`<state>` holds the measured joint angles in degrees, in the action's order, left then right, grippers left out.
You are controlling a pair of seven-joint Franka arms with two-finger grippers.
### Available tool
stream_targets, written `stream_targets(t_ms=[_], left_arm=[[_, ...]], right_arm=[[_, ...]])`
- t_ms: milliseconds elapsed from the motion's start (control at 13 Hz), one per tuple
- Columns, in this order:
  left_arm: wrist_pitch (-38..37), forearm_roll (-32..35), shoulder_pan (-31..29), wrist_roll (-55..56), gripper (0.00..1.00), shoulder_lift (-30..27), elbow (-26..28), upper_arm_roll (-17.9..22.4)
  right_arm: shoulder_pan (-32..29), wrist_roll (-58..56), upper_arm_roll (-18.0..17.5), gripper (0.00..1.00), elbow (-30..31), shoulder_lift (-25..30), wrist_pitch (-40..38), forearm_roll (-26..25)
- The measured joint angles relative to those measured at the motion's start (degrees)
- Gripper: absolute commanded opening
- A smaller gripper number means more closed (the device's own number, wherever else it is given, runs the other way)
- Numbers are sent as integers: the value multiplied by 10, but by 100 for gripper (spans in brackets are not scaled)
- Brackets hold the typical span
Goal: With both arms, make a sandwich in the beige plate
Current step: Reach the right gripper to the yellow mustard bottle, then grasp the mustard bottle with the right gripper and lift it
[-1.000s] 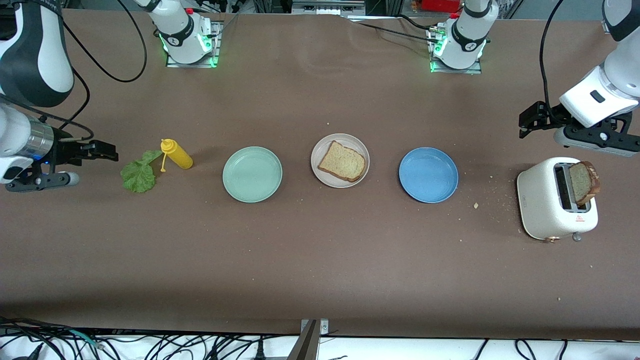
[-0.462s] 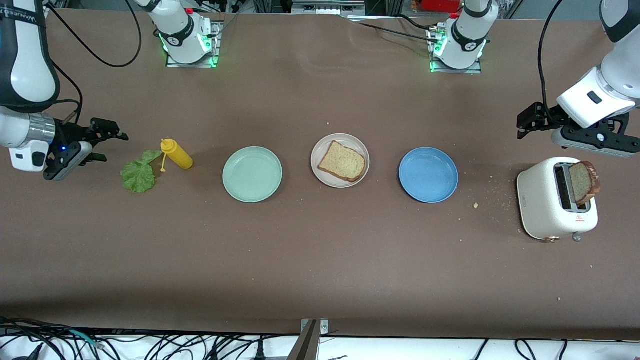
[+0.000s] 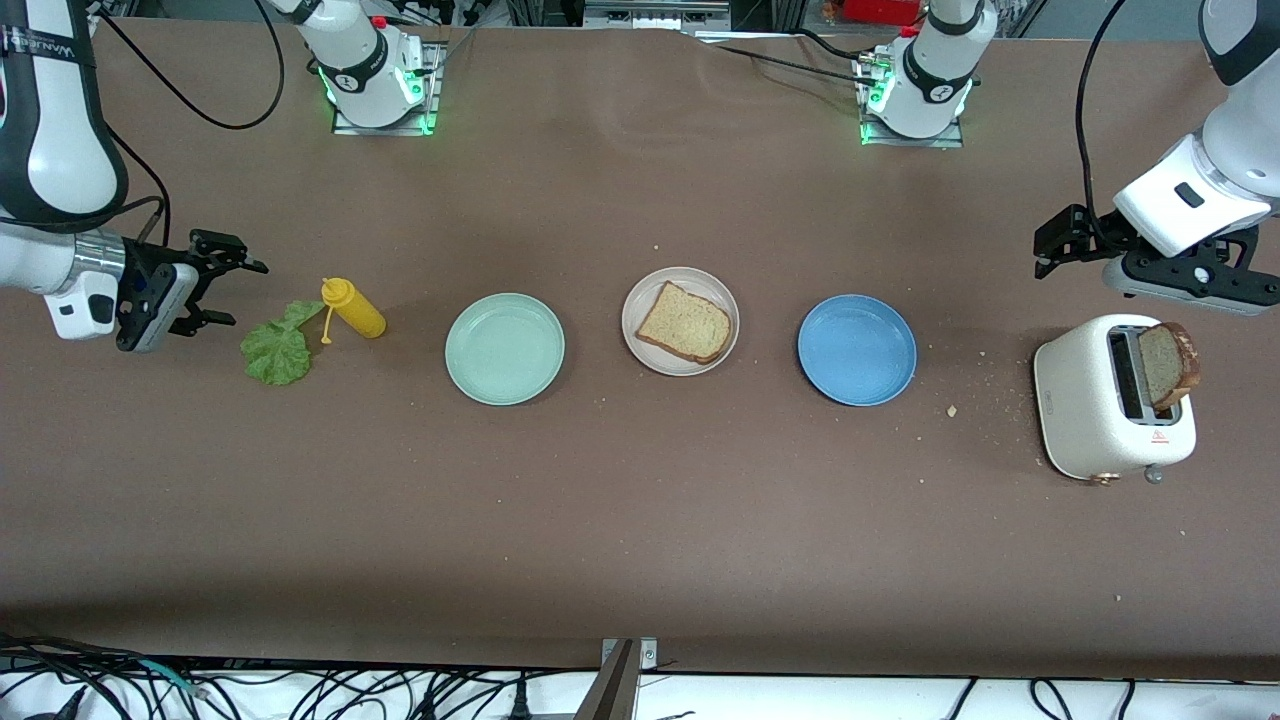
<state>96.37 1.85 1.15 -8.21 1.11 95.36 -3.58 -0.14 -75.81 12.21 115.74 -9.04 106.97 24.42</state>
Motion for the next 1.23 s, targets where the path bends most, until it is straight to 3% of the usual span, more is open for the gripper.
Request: stream_targets(t_ms=[538,1231], left_arm=[[0,0,0,0,100,0,0,0],[0,0,1,0,100,0,0,0]], right_arm=[[0,-372,52,99,83,-15,-2,164],[-49,-658,62,99,94,-169,-50,318]])
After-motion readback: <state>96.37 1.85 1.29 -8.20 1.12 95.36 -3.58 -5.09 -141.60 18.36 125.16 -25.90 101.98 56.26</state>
